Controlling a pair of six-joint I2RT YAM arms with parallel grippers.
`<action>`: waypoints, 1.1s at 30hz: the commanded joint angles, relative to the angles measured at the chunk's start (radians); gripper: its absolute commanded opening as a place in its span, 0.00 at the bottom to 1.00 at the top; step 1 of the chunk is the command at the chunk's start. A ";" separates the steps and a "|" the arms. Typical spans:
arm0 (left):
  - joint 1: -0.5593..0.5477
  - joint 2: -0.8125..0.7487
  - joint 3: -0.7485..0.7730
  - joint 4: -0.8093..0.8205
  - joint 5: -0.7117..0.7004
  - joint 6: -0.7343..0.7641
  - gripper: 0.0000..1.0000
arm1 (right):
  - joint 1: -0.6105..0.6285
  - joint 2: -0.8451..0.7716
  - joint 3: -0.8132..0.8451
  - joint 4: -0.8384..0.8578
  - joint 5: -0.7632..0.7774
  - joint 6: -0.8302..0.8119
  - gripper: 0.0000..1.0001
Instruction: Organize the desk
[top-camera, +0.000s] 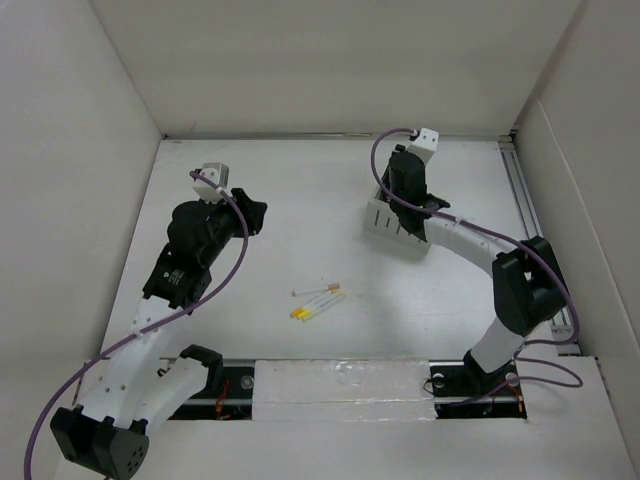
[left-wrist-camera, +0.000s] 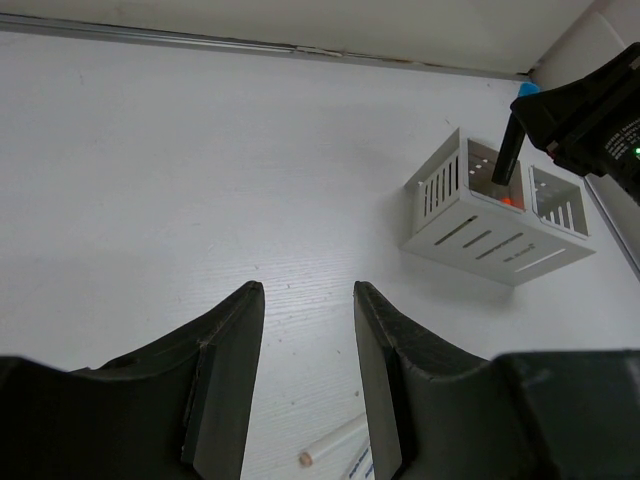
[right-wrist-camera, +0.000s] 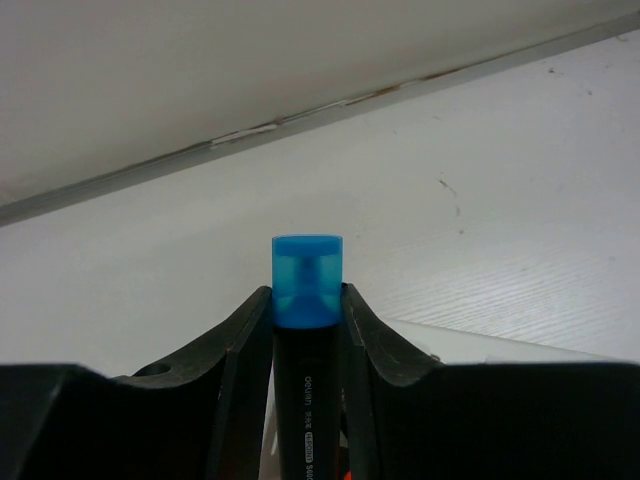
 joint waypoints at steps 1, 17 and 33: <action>-0.002 -0.013 0.035 0.029 0.004 0.012 0.37 | -0.020 0.016 0.051 0.066 0.059 -0.016 0.09; -0.002 0.010 0.043 0.022 0.004 0.016 0.37 | -0.049 0.157 0.126 0.020 0.074 -0.007 0.11; -0.002 -0.007 0.040 0.028 0.004 0.016 0.37 | -0.018 0.194 0.170 0.029 0.223 -0.053 0.10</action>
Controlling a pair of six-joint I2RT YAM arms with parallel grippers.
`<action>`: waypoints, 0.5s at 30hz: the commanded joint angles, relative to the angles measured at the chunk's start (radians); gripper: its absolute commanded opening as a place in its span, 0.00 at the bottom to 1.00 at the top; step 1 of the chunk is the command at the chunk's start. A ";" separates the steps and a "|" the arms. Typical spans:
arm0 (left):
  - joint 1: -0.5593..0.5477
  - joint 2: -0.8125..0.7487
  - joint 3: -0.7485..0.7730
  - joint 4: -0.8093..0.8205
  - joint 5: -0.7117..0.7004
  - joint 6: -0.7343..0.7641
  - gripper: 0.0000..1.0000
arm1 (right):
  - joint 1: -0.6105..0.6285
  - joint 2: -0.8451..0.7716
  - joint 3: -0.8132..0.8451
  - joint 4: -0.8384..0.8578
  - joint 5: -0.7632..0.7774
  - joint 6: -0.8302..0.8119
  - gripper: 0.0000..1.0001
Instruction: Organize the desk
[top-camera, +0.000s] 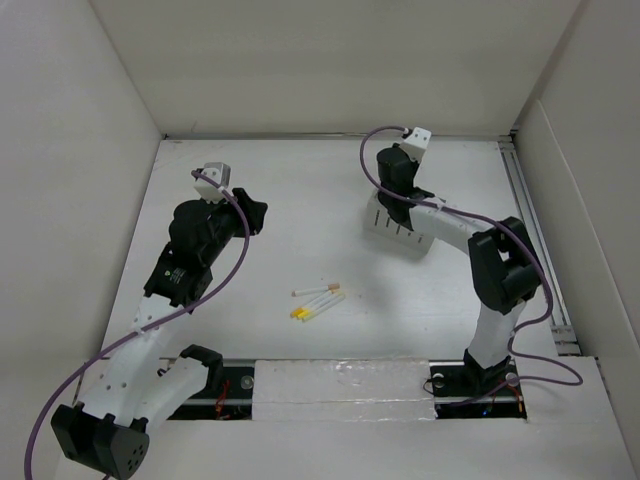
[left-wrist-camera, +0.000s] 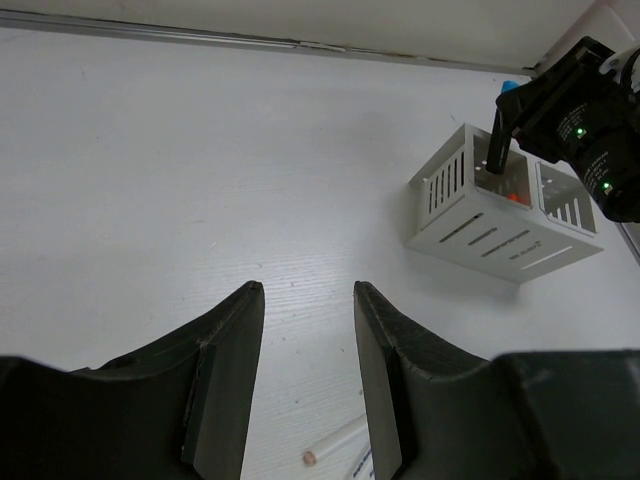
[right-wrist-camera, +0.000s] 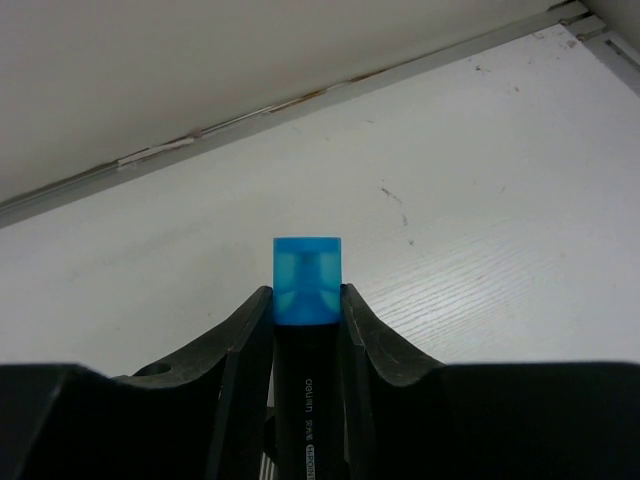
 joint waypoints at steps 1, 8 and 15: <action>-0.002 -0.020 0.040 0.030 0.002 0.010 0.37 | -0.001 0.009 0.060 0.028 0.078 -0.034 0.10; -0.002 -0.032 0.037 0.031 -0.003 0.010 0.37 | 0.061 -0.040 -0.030 0.094 0.122 -0.039 0.08; -0.002 -0.027 0.035 0.036 0.017 0.004 0.37 | 0.103 -0.083 -0.107 0.105 0.168 -0.038 0.11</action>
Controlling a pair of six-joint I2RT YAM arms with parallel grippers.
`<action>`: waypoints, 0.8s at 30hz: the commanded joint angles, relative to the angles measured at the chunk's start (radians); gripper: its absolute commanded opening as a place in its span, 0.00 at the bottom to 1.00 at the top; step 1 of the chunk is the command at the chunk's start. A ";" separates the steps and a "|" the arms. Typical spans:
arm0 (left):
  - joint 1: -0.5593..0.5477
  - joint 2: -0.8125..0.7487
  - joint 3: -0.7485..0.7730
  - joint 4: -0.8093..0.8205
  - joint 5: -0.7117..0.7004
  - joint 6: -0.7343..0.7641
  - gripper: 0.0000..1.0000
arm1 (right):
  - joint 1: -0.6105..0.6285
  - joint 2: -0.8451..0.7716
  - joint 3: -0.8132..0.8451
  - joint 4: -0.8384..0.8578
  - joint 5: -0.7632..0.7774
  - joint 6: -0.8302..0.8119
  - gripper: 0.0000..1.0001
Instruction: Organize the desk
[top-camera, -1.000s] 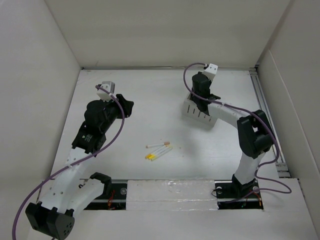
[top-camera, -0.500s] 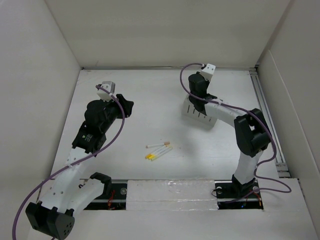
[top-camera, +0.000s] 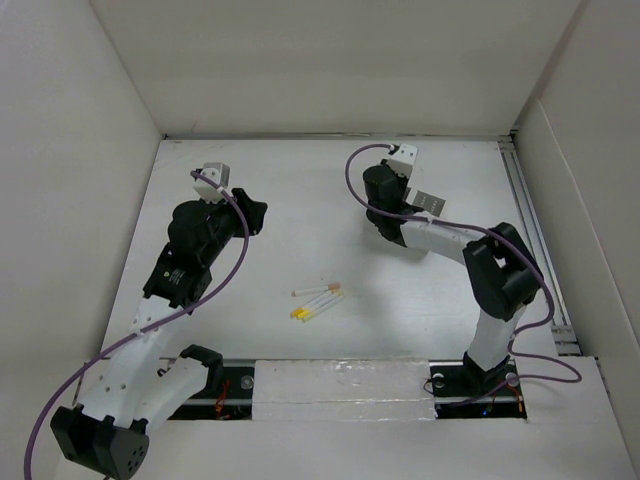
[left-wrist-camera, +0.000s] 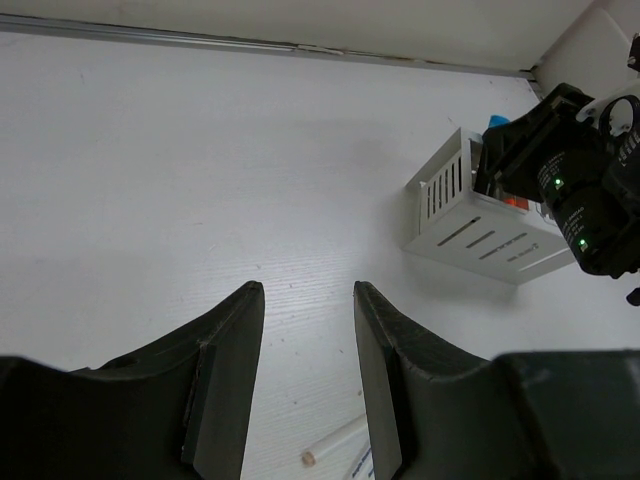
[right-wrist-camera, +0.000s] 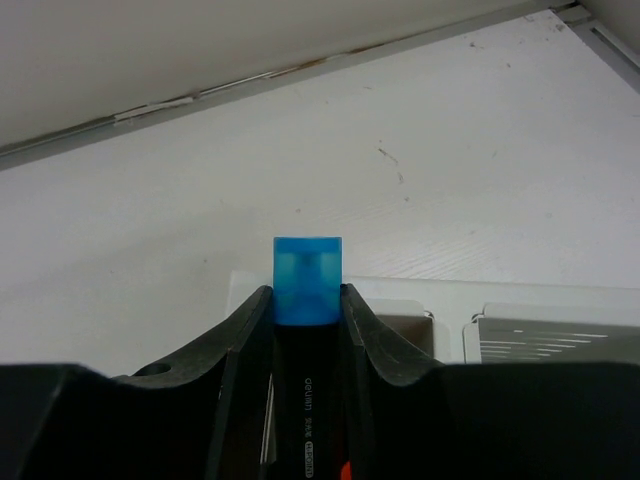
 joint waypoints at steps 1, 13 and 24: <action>-0.002 -0.019 0.037 0.031 0.011 0.003 0.37 | 0.009 -0.061 -0.019 0.054 0.060 -0.004 0.12; -0.002 -0.022 0.031 0.034 0.013 0.002 0.37 | 0.081 -0.272 -0.100 -0.086 -0.123 0.122 0.59; -0.002 -0.016 0.032 0.029 0.016 0.000 0.37 | 0.272 -0.368 -0.234 -0.371 -0.762 0.297 0.00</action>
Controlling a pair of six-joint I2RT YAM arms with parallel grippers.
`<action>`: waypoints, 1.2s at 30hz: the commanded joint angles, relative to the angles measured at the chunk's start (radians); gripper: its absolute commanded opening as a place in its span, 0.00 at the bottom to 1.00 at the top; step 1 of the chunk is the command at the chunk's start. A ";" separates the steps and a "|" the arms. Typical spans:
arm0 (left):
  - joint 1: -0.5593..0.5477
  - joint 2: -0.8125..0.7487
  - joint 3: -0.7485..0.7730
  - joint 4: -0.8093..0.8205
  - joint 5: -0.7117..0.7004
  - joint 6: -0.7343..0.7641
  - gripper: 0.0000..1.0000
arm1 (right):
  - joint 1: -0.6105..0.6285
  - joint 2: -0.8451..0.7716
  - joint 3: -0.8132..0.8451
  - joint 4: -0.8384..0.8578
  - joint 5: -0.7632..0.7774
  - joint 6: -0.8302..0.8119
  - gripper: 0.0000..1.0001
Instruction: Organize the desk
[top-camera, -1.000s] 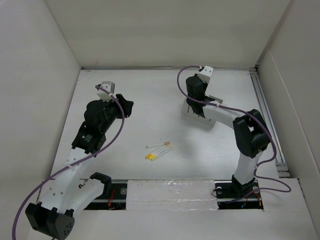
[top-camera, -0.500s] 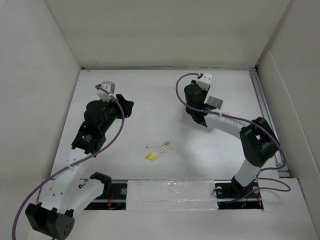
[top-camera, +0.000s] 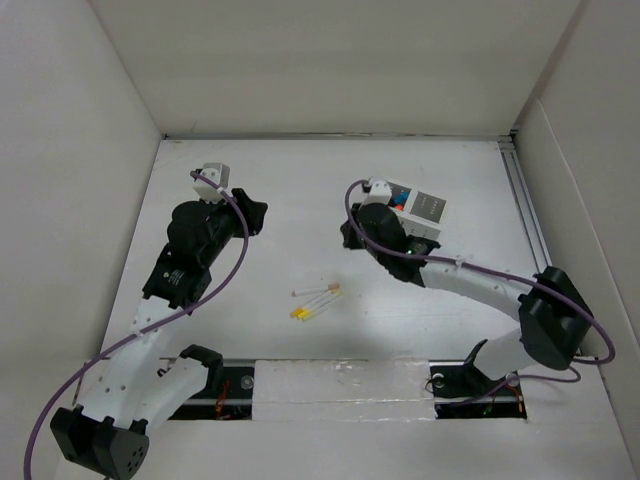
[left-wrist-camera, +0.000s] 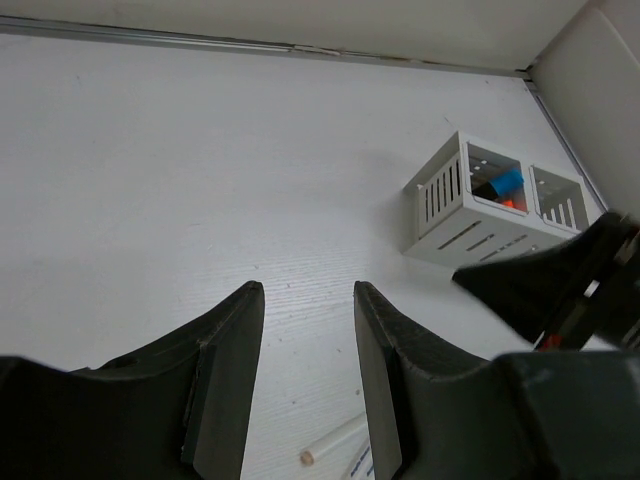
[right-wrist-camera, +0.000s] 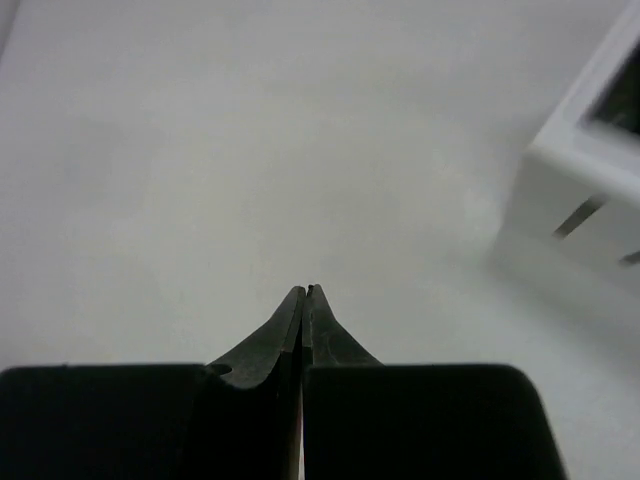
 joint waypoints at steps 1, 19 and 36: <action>-0.002 -0.014 0.032 0.032 0.015 0.001 0.37 | 0.074 -0.001 -0.062 -0.143 -0.337 0.067 0.00; -0.002 -0.020 0.031 0.028 -0.002 0.001 0.38 | 0.166 0.174 -0.030 -0.307 -0.493 0.183 0.43; -0.002 -0.023 0.026 0.038 0.008 0.001 0.38 | 0.186 0.291 0.002 -0.335 -0.485 0.183 0.43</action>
